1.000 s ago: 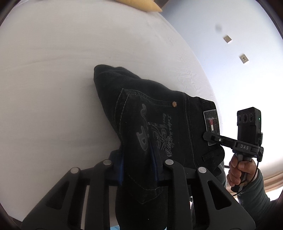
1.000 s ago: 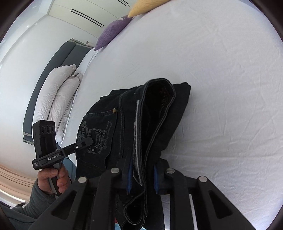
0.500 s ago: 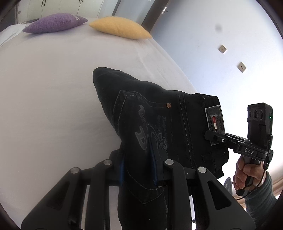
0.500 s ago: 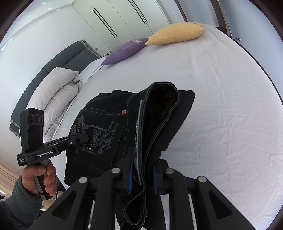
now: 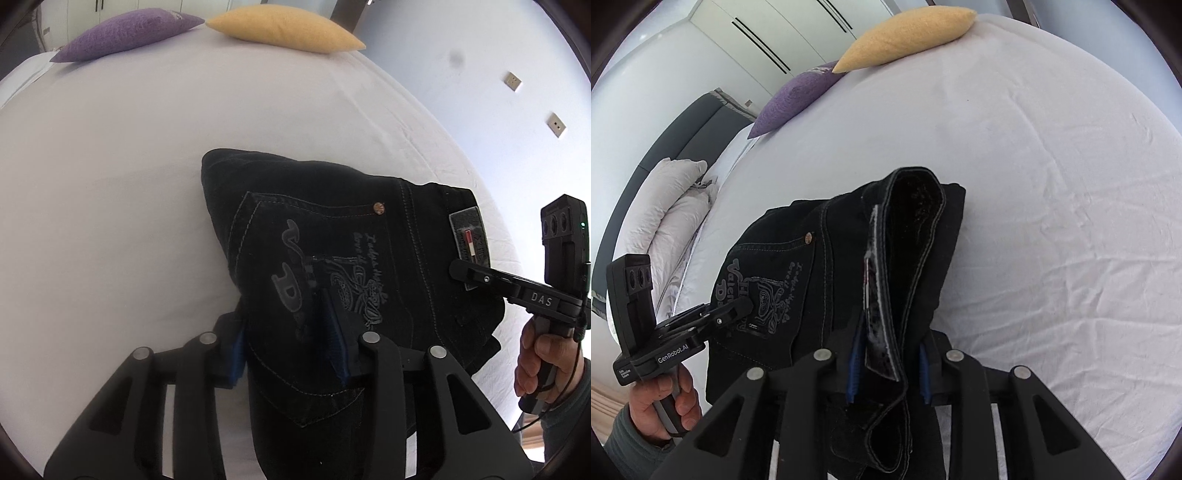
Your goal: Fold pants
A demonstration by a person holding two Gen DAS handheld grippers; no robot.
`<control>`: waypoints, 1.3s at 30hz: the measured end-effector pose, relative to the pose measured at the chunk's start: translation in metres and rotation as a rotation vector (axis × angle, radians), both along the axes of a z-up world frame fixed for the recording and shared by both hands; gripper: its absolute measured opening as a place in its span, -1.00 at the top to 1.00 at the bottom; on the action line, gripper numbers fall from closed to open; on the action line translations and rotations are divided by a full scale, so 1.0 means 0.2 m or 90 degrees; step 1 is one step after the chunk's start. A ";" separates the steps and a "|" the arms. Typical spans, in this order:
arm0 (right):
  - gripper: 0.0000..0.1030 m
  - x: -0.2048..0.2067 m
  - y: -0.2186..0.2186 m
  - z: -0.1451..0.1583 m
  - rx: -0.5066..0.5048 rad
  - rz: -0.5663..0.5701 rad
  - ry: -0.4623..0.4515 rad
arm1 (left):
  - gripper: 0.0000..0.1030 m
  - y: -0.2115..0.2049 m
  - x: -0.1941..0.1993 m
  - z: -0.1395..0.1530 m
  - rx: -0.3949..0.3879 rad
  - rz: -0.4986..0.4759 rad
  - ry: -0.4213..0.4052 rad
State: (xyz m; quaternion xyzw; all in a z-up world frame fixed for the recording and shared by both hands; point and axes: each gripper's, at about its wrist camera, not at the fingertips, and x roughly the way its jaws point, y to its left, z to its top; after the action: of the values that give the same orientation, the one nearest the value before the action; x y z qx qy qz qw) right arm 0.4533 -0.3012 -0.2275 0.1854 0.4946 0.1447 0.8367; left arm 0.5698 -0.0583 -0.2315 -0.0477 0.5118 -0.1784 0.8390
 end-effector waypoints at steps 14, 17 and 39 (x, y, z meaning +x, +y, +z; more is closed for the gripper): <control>-0.39 -0.63 0.10 0.59 -0.096 -0.038 -0.164 | -0.99 0.11 -0.60 0.72 0.076 0.091 -0.228; -0.59 -0.84 0.14 0.75 -0.116 -0.058 -0.213 | -0.99 0.10 -0.78 0.88 0.091 0.108 -0.261; -1.00 -1.66 0.45 1.24 -0.204 -0.094 -0.321 | -0.99 0.16 -1.71 1.30 0.106 0.217 -0.282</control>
State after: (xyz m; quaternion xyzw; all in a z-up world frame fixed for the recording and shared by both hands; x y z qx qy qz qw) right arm 0.1220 -0.2118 0.0209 0.0447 0.2734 0.0448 0.9598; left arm 0.2286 -0.0266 0.0276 -0.0242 0.3137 0.0018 0.9492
